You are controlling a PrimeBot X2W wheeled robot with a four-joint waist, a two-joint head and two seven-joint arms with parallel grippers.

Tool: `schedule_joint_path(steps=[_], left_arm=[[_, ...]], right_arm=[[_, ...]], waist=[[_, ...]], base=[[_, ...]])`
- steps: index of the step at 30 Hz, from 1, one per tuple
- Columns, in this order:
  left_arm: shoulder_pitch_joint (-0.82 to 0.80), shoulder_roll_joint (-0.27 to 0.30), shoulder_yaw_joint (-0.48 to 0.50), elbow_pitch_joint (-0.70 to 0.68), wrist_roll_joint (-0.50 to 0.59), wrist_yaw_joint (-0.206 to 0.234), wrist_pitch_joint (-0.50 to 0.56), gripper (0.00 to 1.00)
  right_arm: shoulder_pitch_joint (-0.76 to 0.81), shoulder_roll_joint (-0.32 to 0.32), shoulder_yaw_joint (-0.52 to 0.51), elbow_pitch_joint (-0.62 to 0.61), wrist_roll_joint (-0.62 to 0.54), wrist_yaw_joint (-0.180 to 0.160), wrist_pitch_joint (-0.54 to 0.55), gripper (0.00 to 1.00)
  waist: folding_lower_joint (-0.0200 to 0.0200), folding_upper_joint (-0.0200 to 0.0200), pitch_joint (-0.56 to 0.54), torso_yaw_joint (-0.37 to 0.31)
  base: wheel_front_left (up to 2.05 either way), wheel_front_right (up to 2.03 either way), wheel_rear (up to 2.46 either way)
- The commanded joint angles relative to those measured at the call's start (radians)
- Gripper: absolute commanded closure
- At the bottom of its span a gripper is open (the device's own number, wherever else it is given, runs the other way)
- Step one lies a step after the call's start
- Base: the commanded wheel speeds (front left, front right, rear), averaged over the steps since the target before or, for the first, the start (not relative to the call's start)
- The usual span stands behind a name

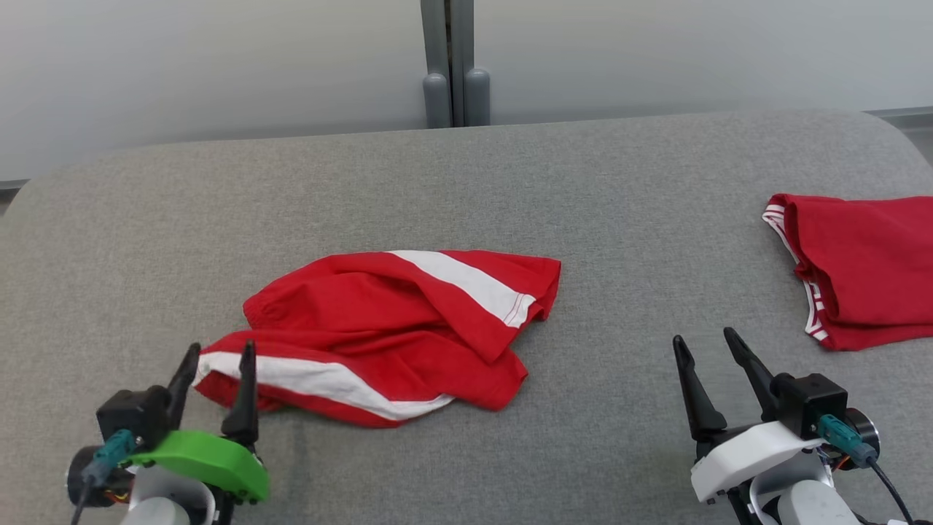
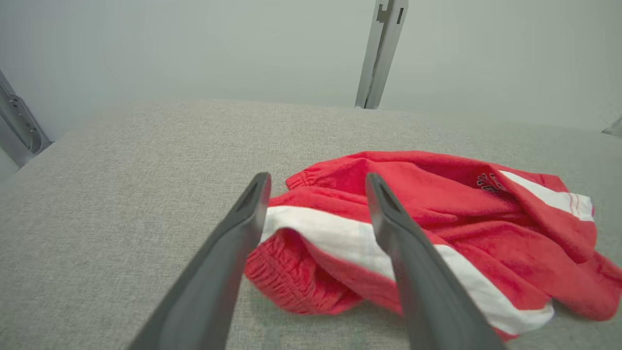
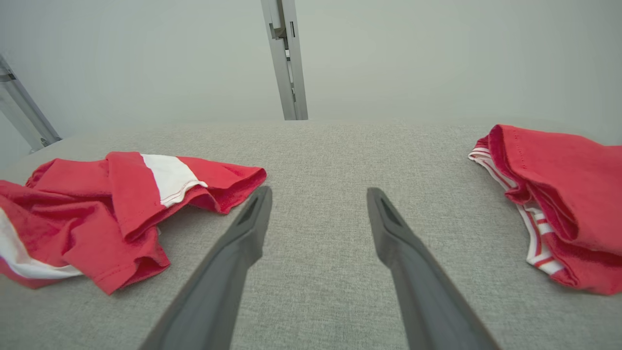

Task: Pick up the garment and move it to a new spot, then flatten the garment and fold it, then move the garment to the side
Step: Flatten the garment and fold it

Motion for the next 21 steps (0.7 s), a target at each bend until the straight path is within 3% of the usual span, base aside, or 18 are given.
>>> schedule_joint_path(steps=[1,12,21], left_arm=[[0.029,-0.016,0.004,-0.024,0.008,0.012,-0.004,0.00],[0.130,-0.133,0.044,-0.145,0.063,0.034,-0.005,0.00],[0.130,-0.178,0.051,-0.153,0.112,0.001,-0.005,0.00]], right_arm=[[0.011,-0.004,0.005,-0.001,0.004,-0.002,-0.004,0.00],[0.019,-0.004,0.071,0.016,0.005,-0.002,-0.004,0.00],[-0.055,-0.004,0.257,0.116,-0.032,-0.002,-0.004,0.00]], waist=[[0.0000,0.0000,-0.005,0.007],[0.0000,0.0000,-0.017,0.020],[0.0000,0.0000,-0.005,0.080]], base=[[0.00,0.00,0.00],[0.00,0.00,0.00],[0.00,0.00,0.00]])
